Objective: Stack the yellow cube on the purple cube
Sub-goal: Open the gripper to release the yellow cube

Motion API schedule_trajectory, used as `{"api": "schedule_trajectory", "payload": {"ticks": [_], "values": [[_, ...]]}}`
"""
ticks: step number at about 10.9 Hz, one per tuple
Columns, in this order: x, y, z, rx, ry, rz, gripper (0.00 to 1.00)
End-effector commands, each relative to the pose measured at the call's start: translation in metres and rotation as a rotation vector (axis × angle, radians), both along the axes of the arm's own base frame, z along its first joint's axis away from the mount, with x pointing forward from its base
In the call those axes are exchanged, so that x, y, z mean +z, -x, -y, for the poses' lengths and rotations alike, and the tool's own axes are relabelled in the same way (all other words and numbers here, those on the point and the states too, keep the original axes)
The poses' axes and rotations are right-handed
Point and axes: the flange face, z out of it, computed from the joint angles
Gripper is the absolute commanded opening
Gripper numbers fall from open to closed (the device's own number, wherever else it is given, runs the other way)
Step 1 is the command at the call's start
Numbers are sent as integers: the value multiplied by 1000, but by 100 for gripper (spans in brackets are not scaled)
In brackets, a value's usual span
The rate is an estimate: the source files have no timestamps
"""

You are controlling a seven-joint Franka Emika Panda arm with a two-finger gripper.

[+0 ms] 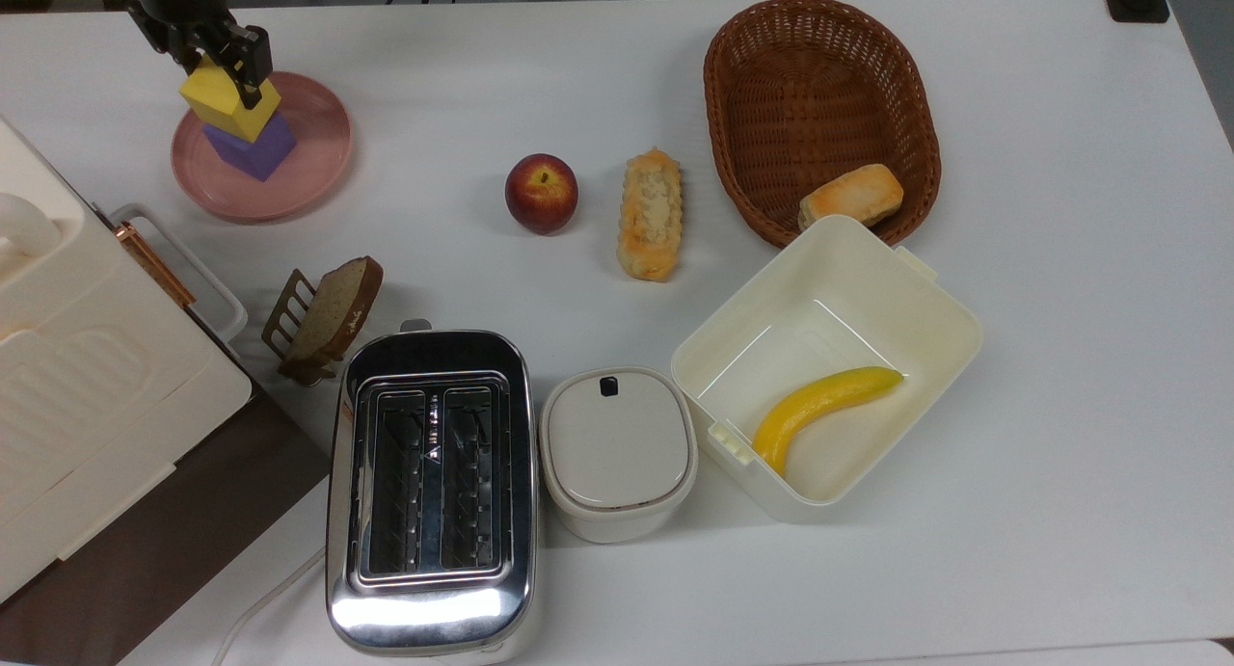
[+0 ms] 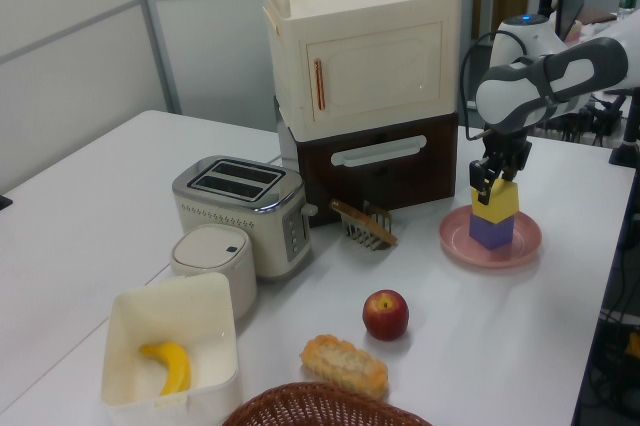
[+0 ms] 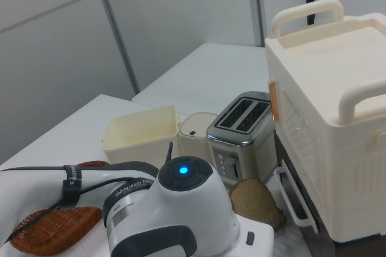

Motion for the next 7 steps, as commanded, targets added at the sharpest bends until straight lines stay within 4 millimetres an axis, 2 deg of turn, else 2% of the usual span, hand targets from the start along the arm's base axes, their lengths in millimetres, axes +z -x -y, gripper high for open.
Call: {"api": "schedule_trajectory", "payload": {"ticks": [1,7], "values": [[-2,-5,4,-7,-3,29,100],[-2,-7,1,-4,-2,27,100]]}}
